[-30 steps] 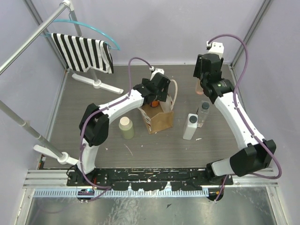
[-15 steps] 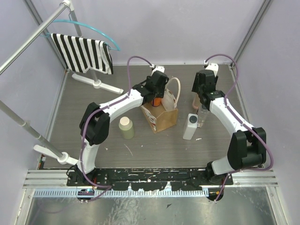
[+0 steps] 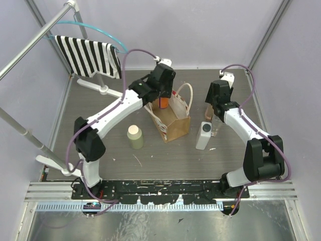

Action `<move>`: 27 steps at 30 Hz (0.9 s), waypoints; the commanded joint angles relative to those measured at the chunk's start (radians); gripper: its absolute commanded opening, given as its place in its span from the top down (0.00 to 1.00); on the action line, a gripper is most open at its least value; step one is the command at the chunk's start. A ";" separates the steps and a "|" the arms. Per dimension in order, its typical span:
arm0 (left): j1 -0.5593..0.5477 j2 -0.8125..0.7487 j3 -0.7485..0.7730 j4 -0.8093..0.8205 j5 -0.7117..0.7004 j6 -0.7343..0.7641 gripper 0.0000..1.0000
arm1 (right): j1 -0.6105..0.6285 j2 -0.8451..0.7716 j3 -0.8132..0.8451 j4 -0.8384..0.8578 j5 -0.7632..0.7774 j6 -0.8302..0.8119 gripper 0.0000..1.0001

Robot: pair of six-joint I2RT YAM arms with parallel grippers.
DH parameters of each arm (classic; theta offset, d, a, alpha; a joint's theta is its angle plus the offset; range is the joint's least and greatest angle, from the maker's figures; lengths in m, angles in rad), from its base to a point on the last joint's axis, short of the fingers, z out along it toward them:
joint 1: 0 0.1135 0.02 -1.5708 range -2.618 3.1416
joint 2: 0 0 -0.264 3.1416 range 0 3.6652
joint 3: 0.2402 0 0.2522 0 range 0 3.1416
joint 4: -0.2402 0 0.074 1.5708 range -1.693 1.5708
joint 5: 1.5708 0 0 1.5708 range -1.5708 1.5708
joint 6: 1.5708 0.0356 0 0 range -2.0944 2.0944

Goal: Take the personal care products out of the canvas bag

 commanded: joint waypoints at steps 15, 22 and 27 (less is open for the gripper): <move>0.029 -0.440 0.075 -0.145 -0.304 0.125 0.94 | -0.003 0.016 -0.034 0.169 0.005 0.047 0.74; 0.090 -0.612 -0.322 -0.046 -0.262 0.004 0.93 | -0.003 -0.005 -0.033 0.134 0.020 0.057 0.43; 0.091 -0.692 -0.552 0.051 -0.244 -0.062 0.94 | -0.001 -0.056 -0.018 0.111 0.038 0.040 0.09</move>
